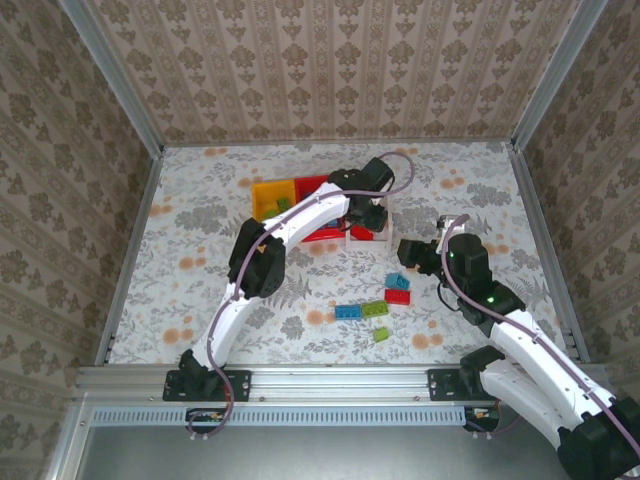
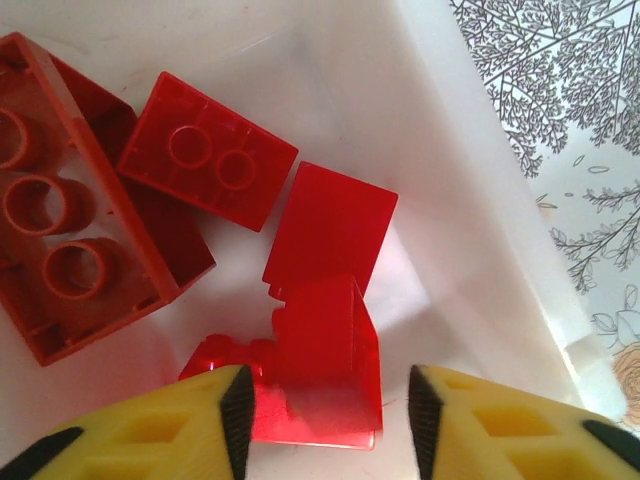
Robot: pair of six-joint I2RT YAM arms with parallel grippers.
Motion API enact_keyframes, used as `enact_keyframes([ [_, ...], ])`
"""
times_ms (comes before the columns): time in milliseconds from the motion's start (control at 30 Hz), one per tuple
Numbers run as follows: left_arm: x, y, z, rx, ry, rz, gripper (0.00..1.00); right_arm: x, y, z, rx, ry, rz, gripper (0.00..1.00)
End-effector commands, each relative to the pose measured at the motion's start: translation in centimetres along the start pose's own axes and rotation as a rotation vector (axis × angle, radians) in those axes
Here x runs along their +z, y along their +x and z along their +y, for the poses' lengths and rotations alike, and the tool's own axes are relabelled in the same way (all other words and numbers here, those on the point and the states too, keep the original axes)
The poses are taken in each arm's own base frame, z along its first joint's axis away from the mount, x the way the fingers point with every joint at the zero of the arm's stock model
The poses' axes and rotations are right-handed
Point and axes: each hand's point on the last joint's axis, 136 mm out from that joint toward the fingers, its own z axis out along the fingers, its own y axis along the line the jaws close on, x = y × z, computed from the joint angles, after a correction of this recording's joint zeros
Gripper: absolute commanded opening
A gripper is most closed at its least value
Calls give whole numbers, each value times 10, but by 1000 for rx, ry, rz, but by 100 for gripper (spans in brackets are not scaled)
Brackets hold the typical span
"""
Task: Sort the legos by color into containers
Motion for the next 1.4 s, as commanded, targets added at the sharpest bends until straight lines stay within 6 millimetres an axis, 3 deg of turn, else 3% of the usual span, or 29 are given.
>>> enact_keyframes([
  [0, -23, -6, -4, -23, 0, -18, 51, -3, -2, 3, -8, -8, 27, 84],
  [367, -76, -3, -10, -65, 40, -104, 57, -16, 34, -6, 11, 37, 205, 80],
  [567, -99, 18, 0, -80, 36, -136, 57, -29, 73, 11, -63, -3, 346, 76],
  [833, -141, 89, 19, -72, 67, -148, 57, -41, 139, 31, -211, -12, 569, 77],
  [1100, -159, 179, 39, -78, 101, -76, 56, -33, 164, 47, -257, 5, 675, 79],
  [1233, -166, 208, 9, 45, 251, -41, 58, -41, 153, 42, -202, 30, 607, 79],
  [1367, -158, 238, -21, 259, 267, 41, 58, -45, 133, 37, -130, 38, 513, 79],
])
